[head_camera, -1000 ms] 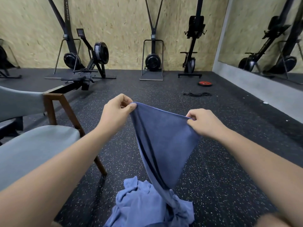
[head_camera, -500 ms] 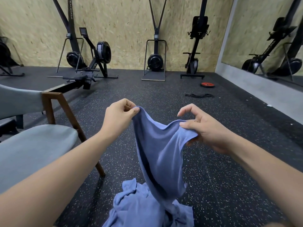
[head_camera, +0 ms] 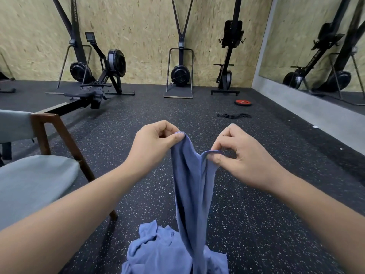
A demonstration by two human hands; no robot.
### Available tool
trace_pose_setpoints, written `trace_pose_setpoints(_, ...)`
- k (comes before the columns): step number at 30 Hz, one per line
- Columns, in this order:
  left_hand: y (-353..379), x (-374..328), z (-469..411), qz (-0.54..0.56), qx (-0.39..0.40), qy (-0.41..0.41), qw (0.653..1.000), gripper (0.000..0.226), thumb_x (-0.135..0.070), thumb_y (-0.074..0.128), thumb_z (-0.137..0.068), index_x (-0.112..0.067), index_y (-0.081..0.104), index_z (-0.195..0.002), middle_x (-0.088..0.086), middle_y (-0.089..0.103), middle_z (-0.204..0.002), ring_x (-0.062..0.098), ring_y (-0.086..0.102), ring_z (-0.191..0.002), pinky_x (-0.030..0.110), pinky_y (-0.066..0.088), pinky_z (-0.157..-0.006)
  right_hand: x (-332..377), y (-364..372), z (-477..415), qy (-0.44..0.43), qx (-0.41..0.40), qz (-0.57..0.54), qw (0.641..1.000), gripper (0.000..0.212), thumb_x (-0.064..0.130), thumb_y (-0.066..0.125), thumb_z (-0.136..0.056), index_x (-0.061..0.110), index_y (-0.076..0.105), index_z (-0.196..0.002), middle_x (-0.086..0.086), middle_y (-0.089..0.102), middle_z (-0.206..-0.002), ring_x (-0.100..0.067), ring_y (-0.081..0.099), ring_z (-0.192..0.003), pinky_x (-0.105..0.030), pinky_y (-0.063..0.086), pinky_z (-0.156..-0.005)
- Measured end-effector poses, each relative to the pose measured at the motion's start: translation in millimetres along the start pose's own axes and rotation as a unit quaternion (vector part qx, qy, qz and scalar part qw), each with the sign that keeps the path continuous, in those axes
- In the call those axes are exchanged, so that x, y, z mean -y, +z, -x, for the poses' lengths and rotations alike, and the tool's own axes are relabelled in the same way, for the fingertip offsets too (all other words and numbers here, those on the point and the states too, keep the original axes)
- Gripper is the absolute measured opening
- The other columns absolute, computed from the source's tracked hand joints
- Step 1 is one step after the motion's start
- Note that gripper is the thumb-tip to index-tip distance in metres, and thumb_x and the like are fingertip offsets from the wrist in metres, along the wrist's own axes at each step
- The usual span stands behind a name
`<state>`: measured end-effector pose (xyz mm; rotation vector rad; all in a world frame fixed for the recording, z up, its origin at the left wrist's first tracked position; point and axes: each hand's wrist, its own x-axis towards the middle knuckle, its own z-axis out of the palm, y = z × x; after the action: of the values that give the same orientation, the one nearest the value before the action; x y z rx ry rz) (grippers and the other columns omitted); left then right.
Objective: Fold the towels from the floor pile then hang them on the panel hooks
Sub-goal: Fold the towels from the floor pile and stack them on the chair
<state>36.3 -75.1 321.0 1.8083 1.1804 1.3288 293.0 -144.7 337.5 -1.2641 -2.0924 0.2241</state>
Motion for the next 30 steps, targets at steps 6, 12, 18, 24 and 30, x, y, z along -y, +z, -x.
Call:
trace_pose_setpoints(6,13.7,-11.2,11.0,0.035,0.052,-0.015,0.998,0.007,-0.023,0.078,-0.098,-0.025,0.083,-0.095,0.003,0.08,-0.083,0.007,0.063,-0.07,0.024,0.044,-0.064,4.1,15.3,-0.6,-0.038,-0.017,-0.035,0.999,0.008,0.031,0.078,-0.097,0.032,0.073,-0.091,0.014,0.07,-0.097,-0.012,0.064,-0.1,-0.049,0.045,-0.097)
trace_pose_setpoints(12,17.2,-19.8,23.4,0.048,0.078,0.018,0.996,0.005,-0.02,0.078,-0.098,-0.022,0.079,-0.102,0.003,0.08,-0.082,0.004,0.061,-0.065,0.014,0.042,-0.062,3.2,24.0,-4.8,-0.003,-0.059,-0.138,0.989,0.009,0.028,0.078,-0.098,0.024,0.074,-0.091,-0.003,0.067,-0.072,-0.029,0.061,-0.07,-0.043,0.05,-0.065)
trace_pose_setpoints(18,17.5,-22.1,32.5,0.009,0.078,0.08,0.994,0.016,-0.01,0.072,-0.098,-0.025,0.071,-0.095,0.002,0.073,-0.079,0.026,0.06,-0.07,0.034,0.046,-0.067,-2.4,29.2,-8.6,0.029,-0.087,-0.151,0.984,0.017,0.032,0.079,-0.096,0.02,0.072,-0.086,-0.007,0.067,-0.07,-0.022,0.053,-0.061,-0.037,0.044,-0.058)
trace_pose_setpoints(24,19.4,-21.6,34.0,0.012,0.057,0.084,0.995,0.012,-0.015,0.078,-0.095,-0.028,0.077,-0.095,-0.002,0.076,-0.085,0.022,0.067,-0.076,0.033,0.052,-0.073,2.4,28.4,-7.9,0.04,-0.09,-0.145,0.985,0.017,0.028,0.082,-0.093,0.02,0.071,-0.082,-0.003,0.067,-0.067,-0.009,0.052,-0.062,-0.033,0.043,-0.061)
trace_pose_setpoints(30,16.2,-29.1,37.4,-0.016,0.066,0.118,0.991,0.013,-0.024,0.091,-0.086,-0.026,0.078,-0.092,-0.011,0.075,-0.08,0.003,0.063,-0.071,0.019,0.049,-0.07,8.6,28.3,-4.5,0.036,-0.098,-0.128,0.986,0.022,0.03,0.085,-0.091,0.021,0.07,-0.079,-0.004,0.062,-0.063,-0.012,0.048,-0.06,-0.036,0.043,-0.059)
